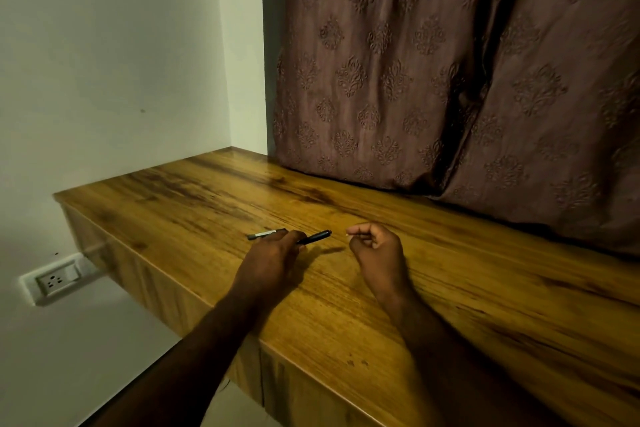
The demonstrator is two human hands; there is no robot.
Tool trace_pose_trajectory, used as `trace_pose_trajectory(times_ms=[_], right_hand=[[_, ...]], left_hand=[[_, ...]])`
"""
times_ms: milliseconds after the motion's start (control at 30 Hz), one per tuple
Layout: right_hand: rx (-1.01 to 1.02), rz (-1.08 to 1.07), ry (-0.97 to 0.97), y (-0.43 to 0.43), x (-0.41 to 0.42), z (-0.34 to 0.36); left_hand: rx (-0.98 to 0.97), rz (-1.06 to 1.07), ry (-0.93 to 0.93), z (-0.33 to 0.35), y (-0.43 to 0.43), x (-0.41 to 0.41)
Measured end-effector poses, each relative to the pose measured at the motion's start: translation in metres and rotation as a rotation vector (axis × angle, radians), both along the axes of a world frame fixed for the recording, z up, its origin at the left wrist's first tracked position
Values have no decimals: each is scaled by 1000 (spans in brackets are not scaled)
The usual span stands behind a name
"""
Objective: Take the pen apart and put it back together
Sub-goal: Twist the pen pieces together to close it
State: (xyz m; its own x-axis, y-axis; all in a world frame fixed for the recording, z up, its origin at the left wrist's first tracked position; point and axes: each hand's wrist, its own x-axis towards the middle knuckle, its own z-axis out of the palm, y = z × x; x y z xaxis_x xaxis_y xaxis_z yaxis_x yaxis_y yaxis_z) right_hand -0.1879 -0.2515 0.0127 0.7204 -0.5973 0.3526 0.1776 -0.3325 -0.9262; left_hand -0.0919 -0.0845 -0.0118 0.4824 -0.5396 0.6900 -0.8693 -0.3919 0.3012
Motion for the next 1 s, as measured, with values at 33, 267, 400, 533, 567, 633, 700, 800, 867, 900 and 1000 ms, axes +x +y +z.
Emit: trace_pose_trajectory(times_ms=[33, 267, 400, 533, 567, 633, 700, 800, 867, 900, 1000], right_hand=[[26, 26, -26, 4, 1, 1], [37, 85, -30, 7, 3, -3], [19, 92, 7, 7, 4, -5], [-2, 108, 16, 7, 3, -5], [-4, 110, 16, 7, 3, -6], [-2, 112, 14, 6, 2, -6], [-2, 113, 11, 6, 3, -6], [0, 114, 7, 6, 4, -6], [-4, 111, 9, 6, 5, -7], [-8, 111, 12, 6, 5, -7], [-24, 113, 21, 5, 5, -8]], left_hand=[[7, -2, -3, -1, 0, 1], [31, 12, -21, -4, -3, 5], [41, 4, -35, -4, -2, 6], [58, 16, -34, -4, -2, 6], [61, 16, -29, -4, -2, 6], [64, 9, -27, -4, -2, 5], [65, 9, -29, -3, -2, 5], [56, -2, -40, -1, -1, 1], [52, -12, -36, 1, 0, -2], [50, -15, -27, 2, 0, -3], [53, -11, -14, 2, 0, -2]])
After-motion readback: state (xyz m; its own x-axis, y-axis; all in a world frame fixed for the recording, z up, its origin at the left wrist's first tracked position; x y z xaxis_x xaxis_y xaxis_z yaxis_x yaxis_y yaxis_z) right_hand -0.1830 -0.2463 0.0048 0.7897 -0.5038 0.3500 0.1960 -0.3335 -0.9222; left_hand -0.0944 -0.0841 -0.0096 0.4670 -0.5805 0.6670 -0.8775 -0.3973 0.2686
